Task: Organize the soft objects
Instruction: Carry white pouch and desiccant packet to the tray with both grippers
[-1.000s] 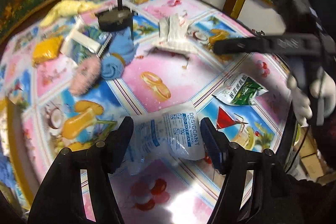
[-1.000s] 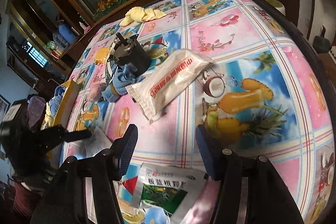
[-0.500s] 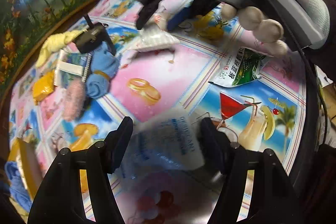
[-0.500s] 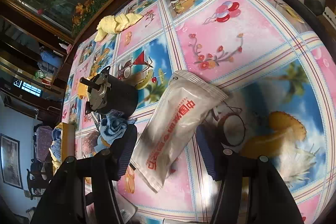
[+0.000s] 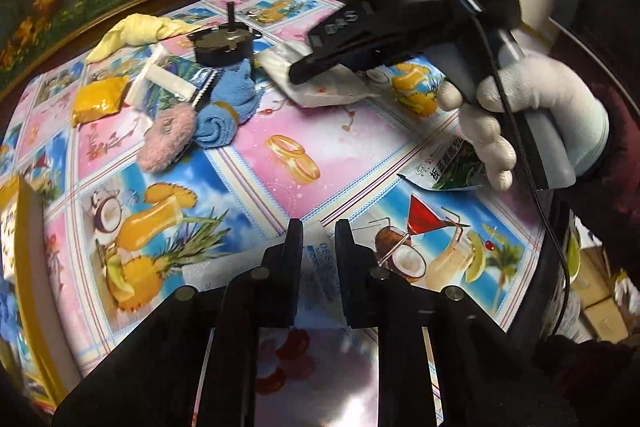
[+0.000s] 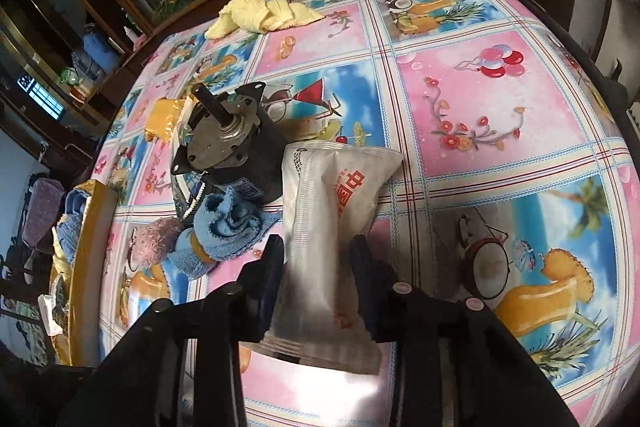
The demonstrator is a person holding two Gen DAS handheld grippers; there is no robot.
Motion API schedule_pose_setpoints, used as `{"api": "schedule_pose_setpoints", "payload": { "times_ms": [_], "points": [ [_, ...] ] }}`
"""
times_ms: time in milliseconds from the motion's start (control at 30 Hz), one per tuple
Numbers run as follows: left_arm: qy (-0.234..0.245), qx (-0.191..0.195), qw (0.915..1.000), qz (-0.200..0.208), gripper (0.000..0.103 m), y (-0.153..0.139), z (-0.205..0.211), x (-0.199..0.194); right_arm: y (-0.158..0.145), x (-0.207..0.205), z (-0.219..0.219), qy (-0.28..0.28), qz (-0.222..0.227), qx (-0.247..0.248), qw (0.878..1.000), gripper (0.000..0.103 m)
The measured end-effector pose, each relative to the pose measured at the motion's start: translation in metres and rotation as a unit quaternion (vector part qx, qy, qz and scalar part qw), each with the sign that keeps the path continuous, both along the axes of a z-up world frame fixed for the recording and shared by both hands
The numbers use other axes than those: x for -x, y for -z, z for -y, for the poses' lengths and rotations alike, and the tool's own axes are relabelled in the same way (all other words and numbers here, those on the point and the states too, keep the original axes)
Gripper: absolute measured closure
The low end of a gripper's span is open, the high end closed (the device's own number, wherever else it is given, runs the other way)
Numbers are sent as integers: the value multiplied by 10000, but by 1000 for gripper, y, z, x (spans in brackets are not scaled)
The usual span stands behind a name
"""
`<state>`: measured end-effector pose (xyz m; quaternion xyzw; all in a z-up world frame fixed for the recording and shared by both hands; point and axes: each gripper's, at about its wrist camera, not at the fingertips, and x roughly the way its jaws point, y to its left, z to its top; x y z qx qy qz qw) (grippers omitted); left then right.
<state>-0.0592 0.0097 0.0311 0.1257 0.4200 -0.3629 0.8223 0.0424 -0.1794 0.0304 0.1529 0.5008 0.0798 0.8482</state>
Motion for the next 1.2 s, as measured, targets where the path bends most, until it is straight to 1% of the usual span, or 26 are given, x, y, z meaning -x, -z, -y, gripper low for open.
{"api": "schedule_pose_setpoints", "payload": {
  "times_ms": [67, 100, 133, 167, 200, 233, 267, 300, 400, 467, 567, 600, 633, 667, 700, 733, 767, 800, 833, 933, 967, 1000, 1033, 1100, 1133, 1200],
  "points": [
    [-112, 300, 9994, -137, 88, -7, -10, 3, -4, 8, 6, 26, 64, -87, 9999, 79],
    [-138, 550, 9981, -243, 88, -12, -18, 3, -6, 10, 6, 11, 67, -72, 10000, 83],
    [-181, 811, 9960, -338, 87, -18, -28, 4, -6, 13, 8, -13, 61, -71, 10000, 83],
    [-239, 1058, 9932, -430, 83, -23, -38, 4, -6, 17, 9, -27, 58, -63, 10000, 83],
    [-312, 1237, 9906, -490, 77, -28, -48, 3, -5, 18, 8, -63, 50, -36, 10000, 83],
    [-415, 1339, 9888, -520, 58, -31, -57, 4, -5, 21, 8, -119, 52, -8, 9999, 83],
    [-547, 1365, 9877, -532, 45, -33, -63, 5, -6, 24, 7, -162, 58, 29, 9998, 83],
    [-695, 1343, 9869, -563, 45, -34, -70, 5, -6, 27, 5, -213, 49, 59, 9997, 83],
    [-915, 1222, 9862, -641, 45, -31, -78, 13, -4, 34, 0, -443, -24, 90, 9990, 83],
    [-799, 1109, 9895, -463, 44, -30, -77, 24, -3, 36, -6, -587, -18, 191, 9981, 82],
    [-308, 536, 9981, 52, 43, -26, -58, 38, -1, 37, -8, -668, -64, 180, 9976, 80],
    [-50, 173, 9996, 234, 43, -23, -48, 44, 0, 35, -7, -653, -72, 149, 9977, 79],
    [204, -193, 9988, 398, 43, -20, -40, 48, 0, 35, -6, -639, -90, 104, 9979, 79],
    [513, -667, 9945, 623, 43, -15, -31, 54, 1, 35, -4, -619, -112, 46, 9980, 78],
    [794, -1135, 9865, 870, 43, -9, -22, 59, 2, 35, -3, -602, -123, -1, 9981, 78],
    [1046, -1550, 9761, 1110, 43, -4, -14, 62, 2, 35, -2, -588, -125, -30, 9982, 78],
    [1182, -1769, 9693, 1229, 43, 1, -11, 62, 3, 35, -1, -572, -121, -48, 9983, 77],
    [1279, -1903, 9648, 1292, 43, 5, -7, 60, 4, 36, -1, -553, -112, -77, 9984, 76],
    [1326, -1946, 9634, 1283, 43, 8, -3, 54, 4, 36, -1, -530, -100, -105, 9985, 76],
    [1300, -1927, 9668, 1063, 42, 21, 4, 30, 6, 36, 0, -496, -86, -160, 9986, 73],
    [1268, -1837, 9694, 1024, 37, 23, 6, 24, 6, 35, 0, -515, -92, -158, 9985, 72],
    [1237, -1663, 9739, 928, 31, 23, 6, 17, 6, 35, 0, -540, -99, -148, 9984, 72],
    [1173, -1541, 9778, 804, 24, 25, 6, 11, 6, 35, 0, -570, -111, -144, 9982, 72],
    [1069, -1236, 9855, 451, 22, 26, 3, -2, 6, 35, 1, -614, -117, -170, 9979, 71],
    [1016, -1093, 9883, 308, 22, 27, 3, -7, 7, 34, 2, -625, -110, -184, 9978, 69],
    [837, -942, 9920, 78, 21, 28, 3, -13, 8, 34, 2, -637, -57, -194, 9978, 66]
  ]
}}
